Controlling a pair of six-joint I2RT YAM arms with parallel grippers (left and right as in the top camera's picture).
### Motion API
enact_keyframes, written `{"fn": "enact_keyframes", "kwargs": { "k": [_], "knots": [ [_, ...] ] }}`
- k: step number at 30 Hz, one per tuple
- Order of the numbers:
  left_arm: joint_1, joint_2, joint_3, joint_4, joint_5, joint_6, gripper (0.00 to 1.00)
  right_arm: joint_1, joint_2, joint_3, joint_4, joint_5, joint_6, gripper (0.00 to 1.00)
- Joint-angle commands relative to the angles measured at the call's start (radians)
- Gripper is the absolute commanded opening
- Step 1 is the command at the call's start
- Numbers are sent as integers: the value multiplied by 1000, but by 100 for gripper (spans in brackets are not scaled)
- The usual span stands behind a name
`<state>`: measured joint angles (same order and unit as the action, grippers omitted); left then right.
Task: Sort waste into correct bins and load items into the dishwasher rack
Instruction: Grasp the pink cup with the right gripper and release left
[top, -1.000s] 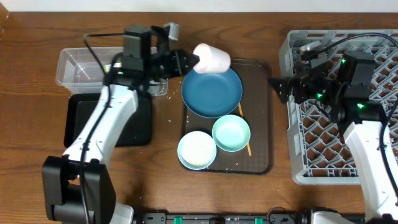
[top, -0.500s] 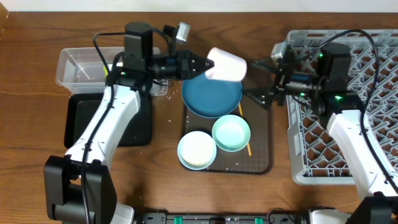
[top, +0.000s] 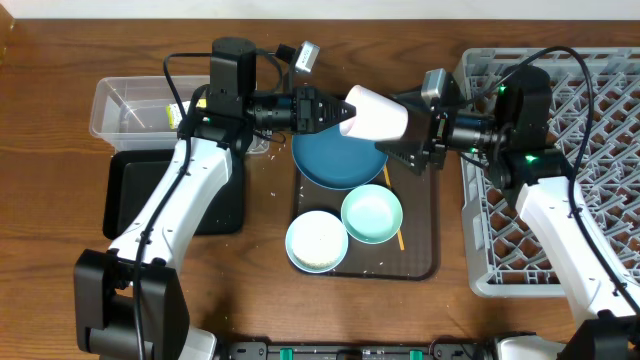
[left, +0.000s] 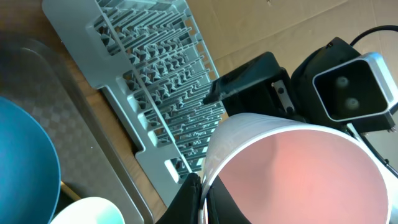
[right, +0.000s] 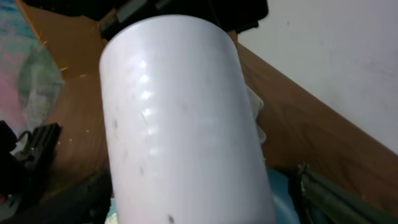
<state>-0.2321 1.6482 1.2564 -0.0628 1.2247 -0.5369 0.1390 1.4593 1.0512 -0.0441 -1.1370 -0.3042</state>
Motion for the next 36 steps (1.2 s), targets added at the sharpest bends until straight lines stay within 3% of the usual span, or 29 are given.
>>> {"fn": "enact_keyframes", "kwargs": {
  "k": [1, 15, 21, 29, 30, 34, 36],
  "knots": [
    [0, 2, 11, 5, 25, -11, 6, 22, 2, 18, 17, -23, -15, 86],
    [0, 2, 11, 5, 25, -11, 6, 39, 2, 18, 34, -23, -15, 75],
    [0, 2, 11, 5, 24, -11, 7, 39, 2, 18, 33, -23, -15, 61],
    [0, 2, 11, 5, 24, -11, 8, 39, 2, 18, 33, -23, -15, 55],
    [0, 2, 11, 5, 24, -11, 9, 39, 2, 18, 32, -23, -14, 55],
    [0, 2, 11, 4, 21, 16, 33, 39, 2, 18, 20, 2, 5, 53],
    [0, 2, 11, -8, 12, 56, 37, 39, 2, 18, 3, 58, 60, 48]
  ]
}}
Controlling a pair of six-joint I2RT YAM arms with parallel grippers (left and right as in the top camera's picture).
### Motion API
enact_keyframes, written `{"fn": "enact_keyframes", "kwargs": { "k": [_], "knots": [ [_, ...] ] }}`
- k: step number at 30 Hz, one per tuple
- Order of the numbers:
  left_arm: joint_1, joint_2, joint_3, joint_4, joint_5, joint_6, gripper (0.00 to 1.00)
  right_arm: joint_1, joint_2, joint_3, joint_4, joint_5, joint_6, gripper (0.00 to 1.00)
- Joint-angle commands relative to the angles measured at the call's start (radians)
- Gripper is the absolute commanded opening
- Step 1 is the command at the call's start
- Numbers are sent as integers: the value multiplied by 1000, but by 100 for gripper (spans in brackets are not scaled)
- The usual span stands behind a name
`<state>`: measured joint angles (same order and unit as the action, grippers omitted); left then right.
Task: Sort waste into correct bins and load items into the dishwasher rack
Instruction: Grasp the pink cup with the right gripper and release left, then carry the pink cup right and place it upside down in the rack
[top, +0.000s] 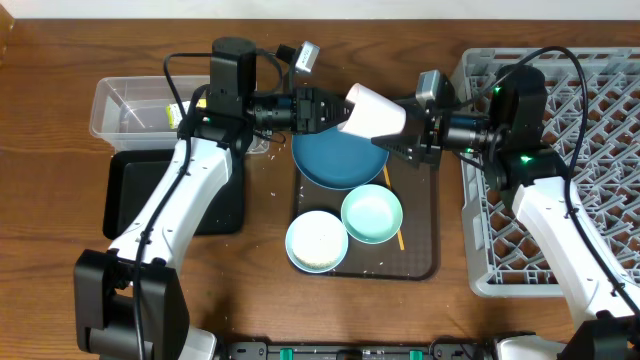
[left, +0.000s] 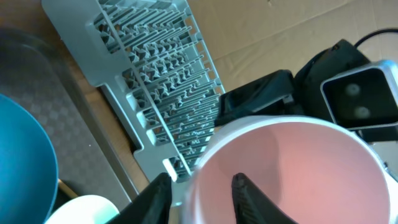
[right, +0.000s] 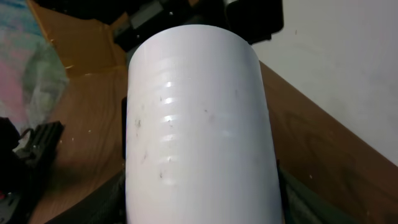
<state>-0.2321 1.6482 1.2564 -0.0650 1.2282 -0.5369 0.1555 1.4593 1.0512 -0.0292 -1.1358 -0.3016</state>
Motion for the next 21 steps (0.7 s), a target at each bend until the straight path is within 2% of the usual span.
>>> {"fn": "enact_keyframes", "kwargs": {
  "k": [1, 4, 7, 11, 14, 21],
  "knots": [
    [0, 2, 11, -22, -12, 70, 38, 22, 2, 18, -20, 89, 83, 45],
    [0, 2, 11, -146, -195, 129, 39, 20, 2, 18, -67, 212, 156, 40],
    [0, 2, 11, -294, -468, 168, 39, 19, 2, 18, -112, 338, 199, 31],
    [0, -3, 11, -444, -807, 189, 43, 12, -5, 19, -179, 515, 246, 26],
    [0, -23, 11, -535, -960, 207, 46, -19, -30, 22, -245, 579, 258, 27],
    [0, -124, 11, -649, -1190, 256, 47, -177, -115, 83, -389, 698, 317, 17]
  ]
}}
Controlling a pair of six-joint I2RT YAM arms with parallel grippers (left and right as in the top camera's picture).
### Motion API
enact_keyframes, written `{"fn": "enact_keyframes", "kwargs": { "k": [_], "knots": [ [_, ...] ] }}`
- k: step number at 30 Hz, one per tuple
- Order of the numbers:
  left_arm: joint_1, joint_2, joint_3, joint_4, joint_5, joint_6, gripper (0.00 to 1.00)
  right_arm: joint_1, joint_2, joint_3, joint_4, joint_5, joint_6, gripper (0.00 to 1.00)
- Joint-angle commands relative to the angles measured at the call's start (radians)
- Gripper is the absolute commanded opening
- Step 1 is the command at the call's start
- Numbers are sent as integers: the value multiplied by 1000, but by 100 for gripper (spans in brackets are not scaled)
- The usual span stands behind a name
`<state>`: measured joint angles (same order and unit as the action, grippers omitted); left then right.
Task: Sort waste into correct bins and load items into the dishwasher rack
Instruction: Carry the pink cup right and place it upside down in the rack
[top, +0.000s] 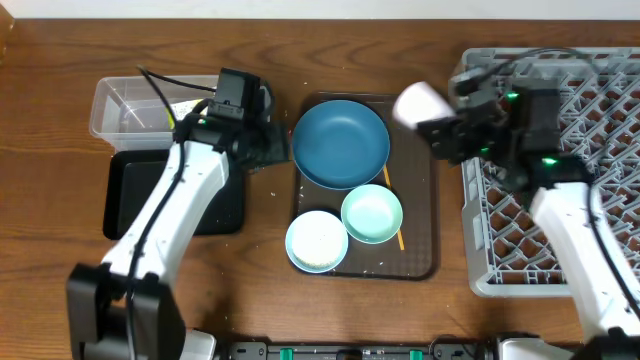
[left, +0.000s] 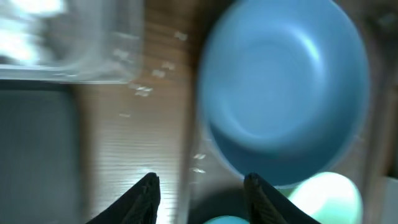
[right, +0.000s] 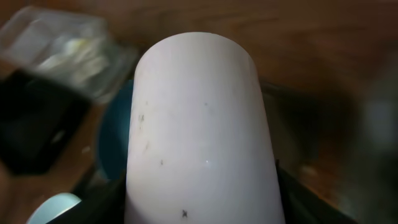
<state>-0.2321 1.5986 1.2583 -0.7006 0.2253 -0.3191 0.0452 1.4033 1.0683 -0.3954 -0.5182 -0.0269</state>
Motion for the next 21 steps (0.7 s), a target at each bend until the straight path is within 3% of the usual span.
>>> {"fn": "enact_keyframes", "kwargs": {
  "k": [1, 6, 14, 21],
  "knots": [
    [0, -87, 9, -17, -199, 39, 47, -94, -67, 81, -45, 98, 52, 16],
    [0, -132, 9, -16, -212, 39, 48, -224, -74, 169, -179, 291, 127, 1],
    [0, -134, 9, -17, -212, 39, 48, -466, -74, 258, -343, 517, 215, 1],
    [0, -134, 9, -16, -212, 39, 49, -705, -45, 259, -406, 575, 224, 1]
  ]
}}
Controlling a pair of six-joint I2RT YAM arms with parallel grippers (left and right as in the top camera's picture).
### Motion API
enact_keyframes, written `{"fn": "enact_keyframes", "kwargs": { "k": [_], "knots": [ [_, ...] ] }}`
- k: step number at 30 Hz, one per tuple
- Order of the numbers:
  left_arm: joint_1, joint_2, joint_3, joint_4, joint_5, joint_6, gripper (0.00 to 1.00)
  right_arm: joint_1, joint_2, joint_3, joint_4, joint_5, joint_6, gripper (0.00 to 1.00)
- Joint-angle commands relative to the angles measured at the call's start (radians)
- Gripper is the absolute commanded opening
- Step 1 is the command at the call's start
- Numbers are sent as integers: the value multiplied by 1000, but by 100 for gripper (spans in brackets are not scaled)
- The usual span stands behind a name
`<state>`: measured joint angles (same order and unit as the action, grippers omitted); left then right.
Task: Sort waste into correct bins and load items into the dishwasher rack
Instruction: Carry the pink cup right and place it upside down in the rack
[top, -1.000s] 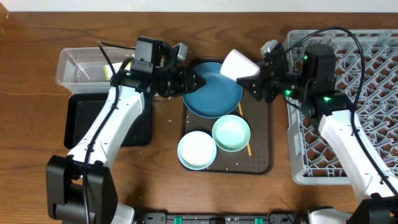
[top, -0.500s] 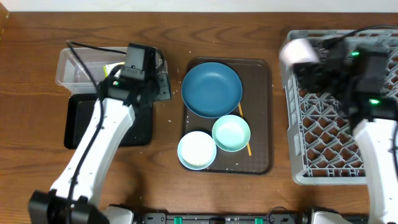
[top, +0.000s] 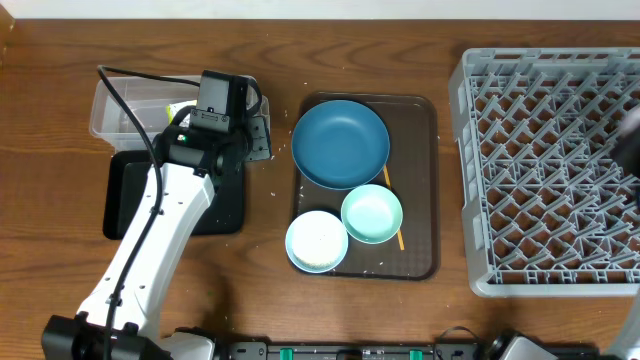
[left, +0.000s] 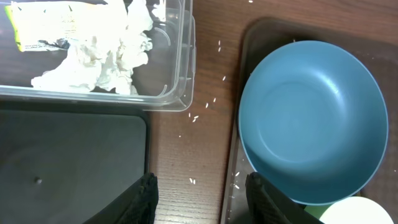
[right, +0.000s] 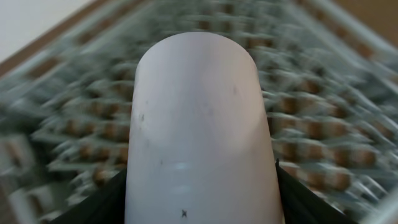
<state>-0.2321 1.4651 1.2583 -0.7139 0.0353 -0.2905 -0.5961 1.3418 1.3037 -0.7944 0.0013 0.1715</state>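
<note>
A white cup (right: 199, 124) fills the right wrist view, with my right gripper (right: 202, 208) shut on its body; the grey dishwasher rack (right: 323, 124) lies blurred behind it. In the overhead view the rack (top: 550, 160) stands at the right, and only a dark blur of the right arm shows at the right edge. My left gripper (top: 257, 138) hangs open between the bins and the brown tray (top: 425, 190), holding nothing. On the tray lie a blue plate (top: 340, 143), a teal bowl (top: 372, 214) and a white bowl (top: 317, 241). The left fingers (left: 146, 199) straddle bare wood beside the blue plate (left: 311, 121).
A clear bin (top: 125, 108) holding crumpled tissue and a wrapper sits at the back left, with a black bin (top: 170, 195) in front of it. Rice grains are scattered on the wood by the tray. A thin orange stick (top: 399, 238) lies on the tray.
My right gripper, with the cup, has gone from the tray's back right corner to over the rack, out of the overhead view. The left gripper has shifted slightly left and remains open.
Both grippers met above the blue plate, the left one shut on the cup's rim, the right one's fingers around its body. Then the left was open and the right held the cup. Then the arms were apart. Now the cup is over the rack.
</note>
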Motion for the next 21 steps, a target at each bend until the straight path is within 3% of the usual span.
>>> {"fn": "enact_keyframes", "kwargs": {
  "k": [1, 9, 15, 21],
  "knots": [
    [0, -1, 9, -3, -22, 10, 49, -101, 29, 24, -12, 55, 26, 1],
    [0, -1, 9, -3, -22, 10, 49, -262, 160, 24, -86, 11, 76, 4],
    [0, -1, 9, -3, -22, 10, 49, -269, 270, 24, -105, 2, 92, 1],
    [0, -1, 9, -4, -22, 10, 49, -274, 360, 24, -107, 2, 105, 5]
  ]
}}
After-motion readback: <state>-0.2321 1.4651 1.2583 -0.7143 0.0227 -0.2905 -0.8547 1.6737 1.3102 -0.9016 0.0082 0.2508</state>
